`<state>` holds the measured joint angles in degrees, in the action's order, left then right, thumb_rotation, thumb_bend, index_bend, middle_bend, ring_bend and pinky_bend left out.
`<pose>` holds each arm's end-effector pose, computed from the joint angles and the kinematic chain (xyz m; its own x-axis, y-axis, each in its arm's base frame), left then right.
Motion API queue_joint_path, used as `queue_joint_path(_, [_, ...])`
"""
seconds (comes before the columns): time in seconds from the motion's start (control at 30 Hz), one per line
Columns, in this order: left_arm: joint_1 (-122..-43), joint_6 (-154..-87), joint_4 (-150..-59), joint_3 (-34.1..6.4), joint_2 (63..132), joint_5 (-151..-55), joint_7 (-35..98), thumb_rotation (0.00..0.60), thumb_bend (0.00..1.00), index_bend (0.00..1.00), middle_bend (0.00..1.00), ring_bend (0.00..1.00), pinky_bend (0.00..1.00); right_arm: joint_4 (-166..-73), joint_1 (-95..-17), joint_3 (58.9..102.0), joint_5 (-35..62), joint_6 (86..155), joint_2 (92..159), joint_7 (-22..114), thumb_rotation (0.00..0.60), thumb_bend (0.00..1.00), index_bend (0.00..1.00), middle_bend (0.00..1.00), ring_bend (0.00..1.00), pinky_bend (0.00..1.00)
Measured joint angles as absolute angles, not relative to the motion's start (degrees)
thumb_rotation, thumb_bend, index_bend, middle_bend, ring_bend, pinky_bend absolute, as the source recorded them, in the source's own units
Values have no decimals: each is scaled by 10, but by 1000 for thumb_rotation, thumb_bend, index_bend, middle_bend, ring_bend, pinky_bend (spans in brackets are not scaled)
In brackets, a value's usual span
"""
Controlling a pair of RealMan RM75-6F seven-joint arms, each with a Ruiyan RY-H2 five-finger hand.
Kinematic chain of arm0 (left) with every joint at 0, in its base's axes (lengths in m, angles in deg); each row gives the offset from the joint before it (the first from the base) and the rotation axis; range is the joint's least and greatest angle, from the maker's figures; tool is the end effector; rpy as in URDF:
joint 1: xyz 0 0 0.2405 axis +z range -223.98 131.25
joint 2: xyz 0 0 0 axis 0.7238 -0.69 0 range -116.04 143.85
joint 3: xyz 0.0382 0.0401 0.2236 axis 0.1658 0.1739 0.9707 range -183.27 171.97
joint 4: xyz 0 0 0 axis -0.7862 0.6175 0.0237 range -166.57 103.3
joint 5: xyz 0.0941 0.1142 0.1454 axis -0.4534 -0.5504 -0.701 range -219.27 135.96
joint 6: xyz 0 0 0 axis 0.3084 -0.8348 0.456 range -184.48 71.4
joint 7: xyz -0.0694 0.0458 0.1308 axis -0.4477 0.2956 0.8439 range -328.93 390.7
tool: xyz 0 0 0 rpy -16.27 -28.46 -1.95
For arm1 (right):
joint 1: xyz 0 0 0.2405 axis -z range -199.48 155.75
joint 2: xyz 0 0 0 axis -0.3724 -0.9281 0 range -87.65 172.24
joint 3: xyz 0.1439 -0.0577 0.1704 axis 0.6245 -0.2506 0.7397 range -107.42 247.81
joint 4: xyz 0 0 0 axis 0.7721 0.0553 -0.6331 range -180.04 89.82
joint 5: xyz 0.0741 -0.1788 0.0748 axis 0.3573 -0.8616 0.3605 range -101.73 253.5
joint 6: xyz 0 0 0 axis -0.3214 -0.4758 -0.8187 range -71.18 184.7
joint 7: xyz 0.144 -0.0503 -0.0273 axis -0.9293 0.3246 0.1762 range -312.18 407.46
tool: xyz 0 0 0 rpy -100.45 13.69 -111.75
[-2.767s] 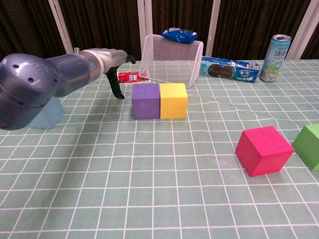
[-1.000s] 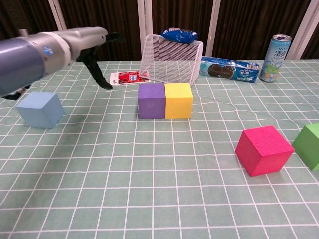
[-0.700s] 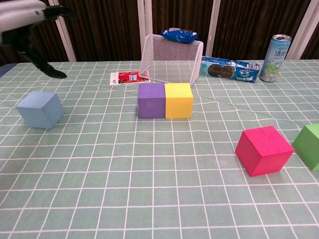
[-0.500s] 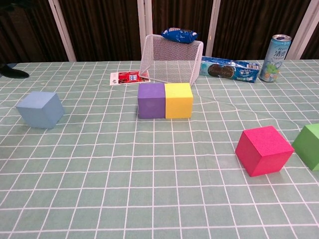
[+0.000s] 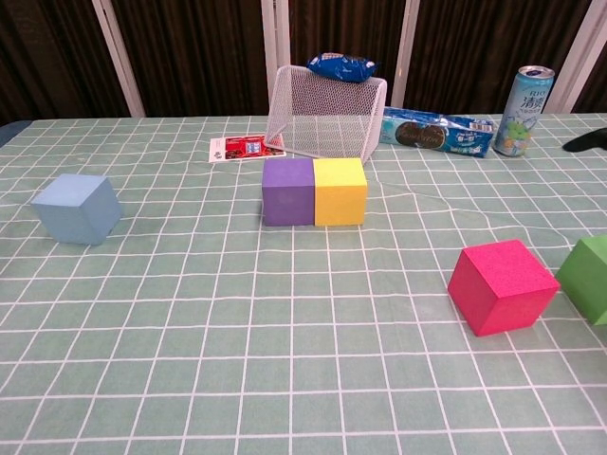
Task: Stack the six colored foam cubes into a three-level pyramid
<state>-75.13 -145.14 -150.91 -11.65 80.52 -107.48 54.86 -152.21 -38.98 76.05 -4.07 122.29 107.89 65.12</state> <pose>-0.1377 0.2616 0.1299 0.2785 -0.0571 0.9587 0.9521 -0.1149 -0.2834 -0.2020 -0.2353 0.0835 0.4389 -0.2286 0.8690 -0.8915 -0.2312 0.3895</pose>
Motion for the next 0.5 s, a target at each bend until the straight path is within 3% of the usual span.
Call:
queue_joint_path(0.2, [-743, -1436, -1508, -125, 797, -1076, 538, 600, 76, 0, 0, 0, 59, -1523, -433, 768, -5, 1172, 1097, 692, 600, 243, 0, 138, 4, 0])
queue_joint_path(0.5, [-731, -1427, -1509, -136, 794, -1081, 531, 600, 76, 0, 0, 0, 59, -1514, -459, 758, 7, 1142, 1119, 693, 600, 244, 0, 170, 15, 0])
